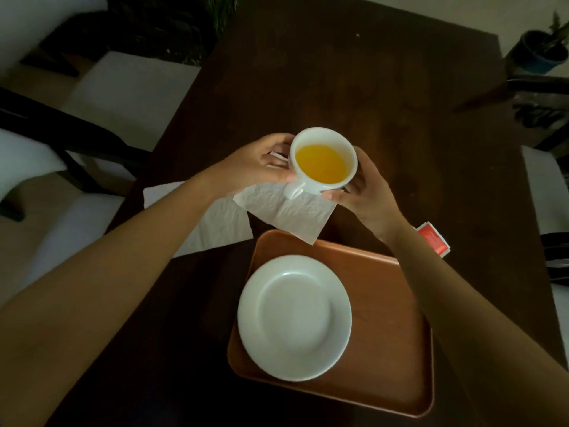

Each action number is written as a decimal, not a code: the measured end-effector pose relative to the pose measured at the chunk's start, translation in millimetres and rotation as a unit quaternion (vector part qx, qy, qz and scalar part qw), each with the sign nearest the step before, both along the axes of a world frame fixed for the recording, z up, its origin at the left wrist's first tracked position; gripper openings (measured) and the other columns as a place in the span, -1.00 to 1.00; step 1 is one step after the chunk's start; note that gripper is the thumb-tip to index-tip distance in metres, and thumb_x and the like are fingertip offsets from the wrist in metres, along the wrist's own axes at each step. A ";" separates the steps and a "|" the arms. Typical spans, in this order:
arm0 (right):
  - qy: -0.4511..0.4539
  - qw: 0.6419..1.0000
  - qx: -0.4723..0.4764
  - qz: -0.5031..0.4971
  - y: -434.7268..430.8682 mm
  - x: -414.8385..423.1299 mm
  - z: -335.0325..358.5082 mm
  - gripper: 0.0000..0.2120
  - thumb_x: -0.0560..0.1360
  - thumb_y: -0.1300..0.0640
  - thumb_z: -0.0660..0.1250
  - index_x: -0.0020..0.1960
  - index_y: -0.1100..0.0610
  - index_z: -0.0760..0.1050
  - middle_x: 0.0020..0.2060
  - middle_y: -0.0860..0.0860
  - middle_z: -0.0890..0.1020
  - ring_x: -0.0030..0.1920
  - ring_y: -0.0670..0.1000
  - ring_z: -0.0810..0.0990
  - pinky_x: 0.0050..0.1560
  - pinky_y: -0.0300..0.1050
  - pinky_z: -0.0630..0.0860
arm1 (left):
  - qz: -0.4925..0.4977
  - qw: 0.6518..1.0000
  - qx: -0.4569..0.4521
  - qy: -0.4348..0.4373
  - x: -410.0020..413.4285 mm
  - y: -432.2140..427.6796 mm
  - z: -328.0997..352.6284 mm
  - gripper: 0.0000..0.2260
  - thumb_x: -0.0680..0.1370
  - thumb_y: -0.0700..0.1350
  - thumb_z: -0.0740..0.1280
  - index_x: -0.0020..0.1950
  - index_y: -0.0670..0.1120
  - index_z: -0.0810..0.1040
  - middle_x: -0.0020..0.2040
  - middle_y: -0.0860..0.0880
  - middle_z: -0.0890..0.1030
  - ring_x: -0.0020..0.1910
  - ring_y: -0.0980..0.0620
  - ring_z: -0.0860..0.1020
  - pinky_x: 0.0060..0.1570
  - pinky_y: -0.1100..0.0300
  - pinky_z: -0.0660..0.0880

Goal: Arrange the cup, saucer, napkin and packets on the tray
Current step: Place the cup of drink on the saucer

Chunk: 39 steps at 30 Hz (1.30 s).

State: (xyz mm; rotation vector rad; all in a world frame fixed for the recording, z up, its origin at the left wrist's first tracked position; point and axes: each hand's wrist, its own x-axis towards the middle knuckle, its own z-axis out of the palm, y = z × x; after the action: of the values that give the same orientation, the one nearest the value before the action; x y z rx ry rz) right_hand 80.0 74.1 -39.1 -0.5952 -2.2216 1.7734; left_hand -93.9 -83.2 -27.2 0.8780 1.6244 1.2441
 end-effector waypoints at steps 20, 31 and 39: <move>-0.067 0.991 -0.008 0.114 -93.2 137.5 -17.1 -0.19 0.25 0.16 0.56 0.38 -0.06 0.22 0.32 -0.05 0.43 0.34 -0.06 0.39 0.34 -0.01 0.40 | 0.031 0.998 -0.052 -0.012 154.0 -119.5 -14.0 -0.38 0.24 0.03 0.52 0.18 0.38 0.32 0.21 0.22 0.47 0.12 0.25 0.52 -0.11 0.43 0.51; -0.083 0.988 0.009 0.127 -112.1 154.7 -27.3 -0.17 0.28 0.12 0.54 0.40 -0.09 0.16 0.35 -0.08 0.36 0.36 -0.10 0.34 0.33 -0.09 0.40 | 0.056 0.995 -0.086 -0.008 177.7 -137.9 -29.1 -0.33 0.30 -0.06 0.53 0.29 0.25 0.29 0.24 0.18 0.43 0.17 0.19 0.49 -0.04 0.38 0.52; -0.083 0.989 0.008 0.121 -114.9 155.9 -28.0 -0.17 0.29 0.14 0.54 0.40 -0.11 0.15 0.36 -0.08 0.34 0.35 -0.10 0.33 0.32 -0.06 0.40 | 0.053 0.993 -0.103 -0.012 175.8 -138.9 -30.4 -0.29 0.31 -0.10 0.52 0.36 0.16 0.27 0.29 0.11 0.43 0.19 0.14 0.49 0.02 0.31 0.51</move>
State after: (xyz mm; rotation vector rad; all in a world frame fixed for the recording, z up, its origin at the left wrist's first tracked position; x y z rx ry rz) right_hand 235.9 -40.9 -67.1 -0.5042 -2.5130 1.8791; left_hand 82.0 -222.1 -57.6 0.6543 1.7620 1.1292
